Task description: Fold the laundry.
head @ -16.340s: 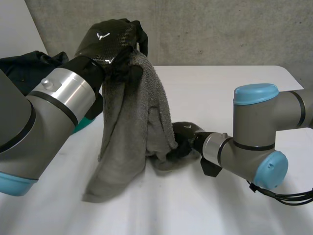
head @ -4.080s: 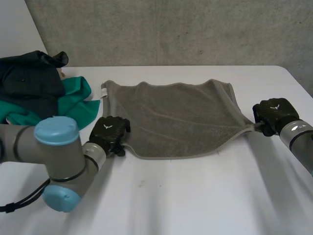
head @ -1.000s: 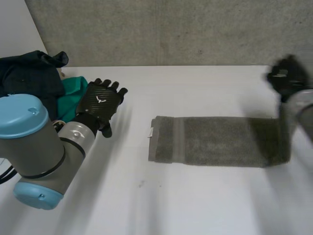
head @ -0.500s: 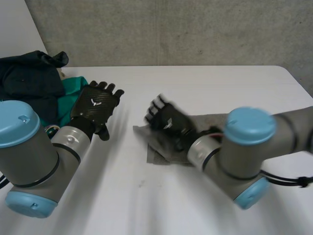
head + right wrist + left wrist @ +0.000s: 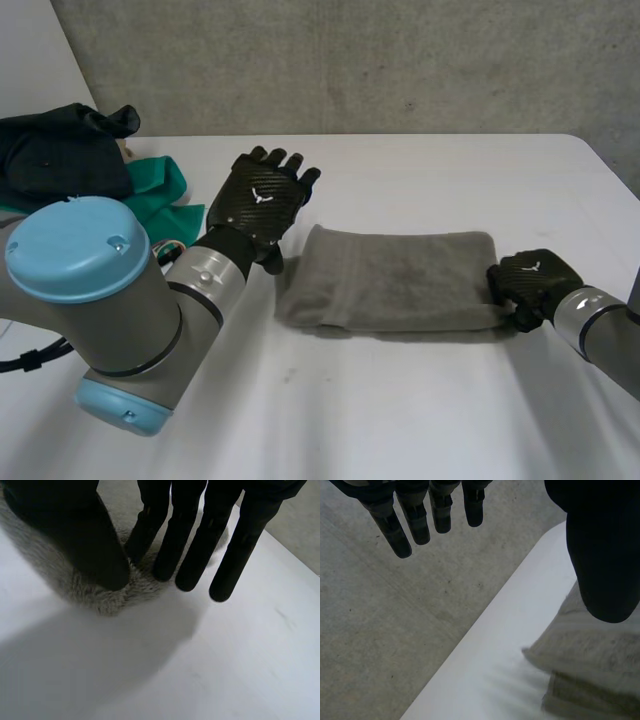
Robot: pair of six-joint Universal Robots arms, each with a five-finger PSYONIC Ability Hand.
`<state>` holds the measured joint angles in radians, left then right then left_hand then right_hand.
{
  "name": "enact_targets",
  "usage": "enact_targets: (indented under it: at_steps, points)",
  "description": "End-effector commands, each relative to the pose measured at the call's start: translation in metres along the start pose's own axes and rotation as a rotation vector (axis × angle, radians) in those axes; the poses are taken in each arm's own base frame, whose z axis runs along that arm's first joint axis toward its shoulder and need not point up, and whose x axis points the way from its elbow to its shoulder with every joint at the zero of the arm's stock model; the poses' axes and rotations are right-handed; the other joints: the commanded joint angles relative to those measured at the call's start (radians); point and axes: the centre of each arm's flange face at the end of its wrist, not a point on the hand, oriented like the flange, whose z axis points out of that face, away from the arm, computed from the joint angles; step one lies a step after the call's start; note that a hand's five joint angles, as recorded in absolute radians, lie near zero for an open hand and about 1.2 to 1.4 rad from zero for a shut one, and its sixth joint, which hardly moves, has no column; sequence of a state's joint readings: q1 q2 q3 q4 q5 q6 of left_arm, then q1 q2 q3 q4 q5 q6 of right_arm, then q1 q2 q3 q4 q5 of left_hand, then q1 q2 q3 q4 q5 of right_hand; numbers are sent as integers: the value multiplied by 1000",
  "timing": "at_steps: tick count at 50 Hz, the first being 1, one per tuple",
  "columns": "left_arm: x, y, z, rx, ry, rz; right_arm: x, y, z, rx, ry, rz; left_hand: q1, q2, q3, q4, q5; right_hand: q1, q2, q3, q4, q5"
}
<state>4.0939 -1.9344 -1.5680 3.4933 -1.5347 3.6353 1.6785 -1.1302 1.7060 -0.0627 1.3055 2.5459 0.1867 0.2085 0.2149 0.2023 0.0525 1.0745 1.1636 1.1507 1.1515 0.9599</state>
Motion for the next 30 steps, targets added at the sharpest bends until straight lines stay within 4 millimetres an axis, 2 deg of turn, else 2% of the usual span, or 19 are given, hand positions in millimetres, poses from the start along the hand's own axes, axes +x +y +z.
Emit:
enact_targets:
  at_steps: [1,3,5,8,9,10,13,14,17,18,21,22,25,26,28,29,30]
  points:
    - [0,1,-2,-5,0,0,33,-11,2,55,210,-43,-12,-34,-40,-28,-52,322,233,246,245,262]
    - [0,1,-3,-7,1,0,45,-31,-9,112,289,-59,-12,-34,-40,-28,-52,322,233,246,245,262]
    - [-1,0,-4,-10,-3,0,50,-42,-15,145,319,-75,-12,-34,-40,-28,-52,322,233,246,245,262]
    - [-2,1,-5,-17,-5,0,38,-56,-18,191,289,-115,-12,-34,-40,-28,-52,322,233,246,245,262]
    - [-2,3,-5,-23,-3,-1,28,-63,-18,218,265,-134,-12,-34,-40,-28,-52,322,233,246,245,262]
    - [-2,3,-6,-23,-4,-1,4,-77,-22,275,203,-175,-12,-34,-40,-28,-52,322,233,246,245,262]
    - [-4,3,-8,-26,-8,-2,-37,-96,-29,377,86,-241,-12,-34,-40,-28,-52,322,233,246,245,262]
    - [-4,3,-9,-26,-10,-2,-68,-102,-33,440,-11,-282,-12,-34,-40,-28,-52,322,233,246,245,262]
    - [-4,4,-10,-30,-11,-18,-108,-100,-37,510,-151,-341,-12,-34,-40,-28,-52,322,233,246,245,262]
    - [-4,5,-10,-33,-10,-25,-129,-96,-40,534,-227,-375,-12,-34,-40,-28,-52,322,233,246,245,262]
    - [-4,5,-11,-36,-9,-55,-150,-83,-40,520,-316,-395,-12,-34,-40,-28,-52,322,233,246,245,262]
    - [-4,6,-11,-36,-11,-62,-158,-73,-37,488,-345,-398,-12,-34,-40,-28,-52,322,233,246,245,262]
    - [-4,4,-11,-31,-12,-88,-159,-66,-32,442,-347,-383,-12,-34,-40,-28,-52,322,233,246,245,262]
    - [-4,4,-10,-30,-12,-93,-155,-67,-31,424,-327,-374,-12,-34,-40,-28,-52,-99,-188,-175,-176,-159]
    - [-7,0,-8,-17,-21,-107,-151,-67,-30,410,-302,-361,-12,-34,-40,-28,-52,-731,-820,-807,-808,-791]
    - [-8,-1,-6,-10,-24,-113,-150,-69,-31,408,-290,-353,-12,-34,-40,-28,-52,-900,-989,-976,-977,-960]
    - [-8,-4,-5,-1,-24,-121,-145,-72,-33,402,-263,-330,-11,-33,-40,-27,-52,-900,-989,-976,-977,-960]
